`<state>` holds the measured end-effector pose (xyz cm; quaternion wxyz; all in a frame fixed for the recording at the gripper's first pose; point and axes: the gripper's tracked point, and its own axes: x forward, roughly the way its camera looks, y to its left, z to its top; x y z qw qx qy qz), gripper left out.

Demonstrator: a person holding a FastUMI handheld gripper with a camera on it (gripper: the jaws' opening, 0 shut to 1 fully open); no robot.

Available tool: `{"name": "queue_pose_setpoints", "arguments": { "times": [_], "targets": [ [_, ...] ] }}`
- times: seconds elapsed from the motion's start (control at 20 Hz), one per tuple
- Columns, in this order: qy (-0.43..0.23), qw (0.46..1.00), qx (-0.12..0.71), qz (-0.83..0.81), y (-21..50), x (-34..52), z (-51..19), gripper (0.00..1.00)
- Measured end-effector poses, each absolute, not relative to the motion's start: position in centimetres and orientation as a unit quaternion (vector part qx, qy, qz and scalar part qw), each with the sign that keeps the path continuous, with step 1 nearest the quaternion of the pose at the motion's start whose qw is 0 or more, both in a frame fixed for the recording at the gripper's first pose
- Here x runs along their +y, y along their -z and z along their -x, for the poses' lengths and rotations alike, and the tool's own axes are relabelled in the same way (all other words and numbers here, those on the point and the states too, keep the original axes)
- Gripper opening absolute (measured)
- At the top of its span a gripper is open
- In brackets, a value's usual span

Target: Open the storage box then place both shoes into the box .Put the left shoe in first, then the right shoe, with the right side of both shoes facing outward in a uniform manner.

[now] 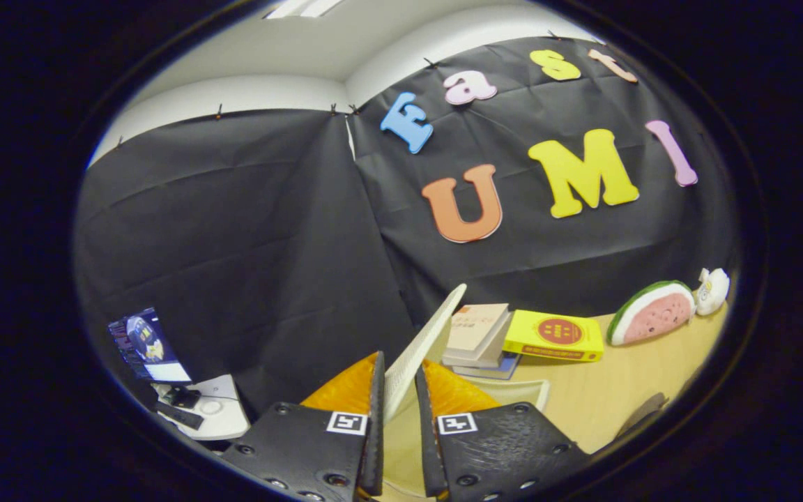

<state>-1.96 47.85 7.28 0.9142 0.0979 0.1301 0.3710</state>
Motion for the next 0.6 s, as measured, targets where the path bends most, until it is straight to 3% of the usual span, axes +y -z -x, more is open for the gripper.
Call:
{"name": "queue_pose_setpoints", "arguments": {
  "times": [0.35, 0.6],
  "targets": [
    [-0.397, 0.909, 0.124, -0.032, -8.3, 56.4, 3.3, 0.33],
    [-0.423, 0.899, 0.114, 0.013, -7.5, 61.1, 4.8, 0.75]
  ]
}}
